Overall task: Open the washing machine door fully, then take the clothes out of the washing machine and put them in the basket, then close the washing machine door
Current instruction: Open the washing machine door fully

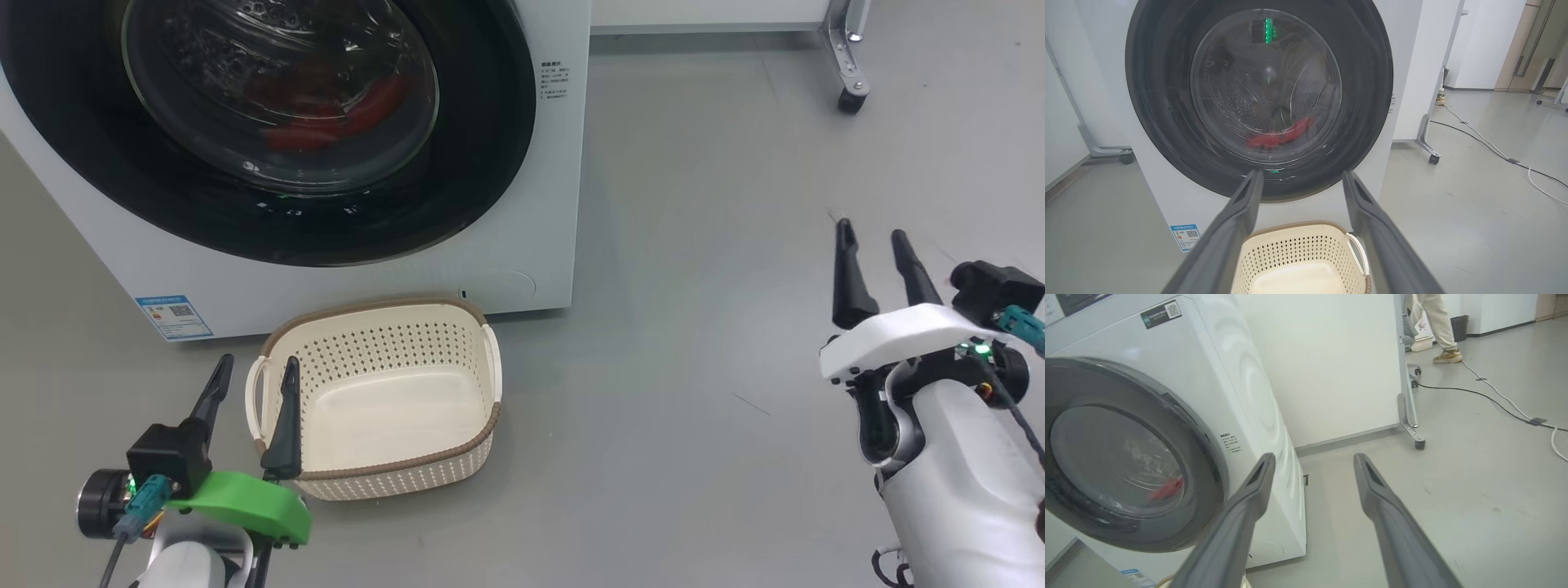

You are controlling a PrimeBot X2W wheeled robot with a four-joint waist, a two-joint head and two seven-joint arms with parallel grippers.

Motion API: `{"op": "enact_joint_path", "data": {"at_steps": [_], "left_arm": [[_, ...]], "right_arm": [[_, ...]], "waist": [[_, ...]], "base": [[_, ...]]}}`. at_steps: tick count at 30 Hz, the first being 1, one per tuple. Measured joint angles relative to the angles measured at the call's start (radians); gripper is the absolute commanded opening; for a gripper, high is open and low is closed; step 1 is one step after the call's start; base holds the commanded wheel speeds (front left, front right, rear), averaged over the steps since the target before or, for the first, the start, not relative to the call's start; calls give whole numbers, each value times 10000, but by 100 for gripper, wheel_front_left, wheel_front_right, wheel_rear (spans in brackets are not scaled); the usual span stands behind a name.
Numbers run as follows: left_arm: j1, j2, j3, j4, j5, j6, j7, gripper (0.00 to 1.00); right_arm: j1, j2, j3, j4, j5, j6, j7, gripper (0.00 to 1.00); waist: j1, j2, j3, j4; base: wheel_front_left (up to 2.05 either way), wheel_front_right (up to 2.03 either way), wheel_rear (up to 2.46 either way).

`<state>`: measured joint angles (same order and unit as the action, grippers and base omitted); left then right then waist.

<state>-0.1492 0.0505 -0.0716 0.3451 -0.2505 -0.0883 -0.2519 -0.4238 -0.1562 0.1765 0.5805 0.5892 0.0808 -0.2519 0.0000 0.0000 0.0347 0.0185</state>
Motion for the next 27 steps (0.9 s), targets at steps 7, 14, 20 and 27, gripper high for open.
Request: {"op": "enact_joint_path", "data": {"at_steps": [7, 14, 20, 27], "left_arm": [[-8, -31, -77, -205, 0, -92, 0, 100], [-79, -63, -224, -481, 0, -153, 0, 100], [-511, -94, -403, -771, 0, -221, 0, 100], [-868, -136, -704, -997, -31, -303, -2, 100]], "right_arm": [[-110, 573, -1127, 46, 1900, 267, -2, 0], [-877, 644, -1866, 138, 3693, 355, 410, 0], [-1887, 570, -2075, 109, 4675, 407, 1509, 0], [-3390, 445, -2311, -42, 5900, 407, 3018, 0]], "waist": [[0, 0, 369, 163], [0, 0, 918, 395], [0, 0, 1550, 649], [0, 0, 2407, 1038]], "base": [[0, 0, 0], [0, 0, 0], [0, 0, 0], [0, 0, 0]]}}
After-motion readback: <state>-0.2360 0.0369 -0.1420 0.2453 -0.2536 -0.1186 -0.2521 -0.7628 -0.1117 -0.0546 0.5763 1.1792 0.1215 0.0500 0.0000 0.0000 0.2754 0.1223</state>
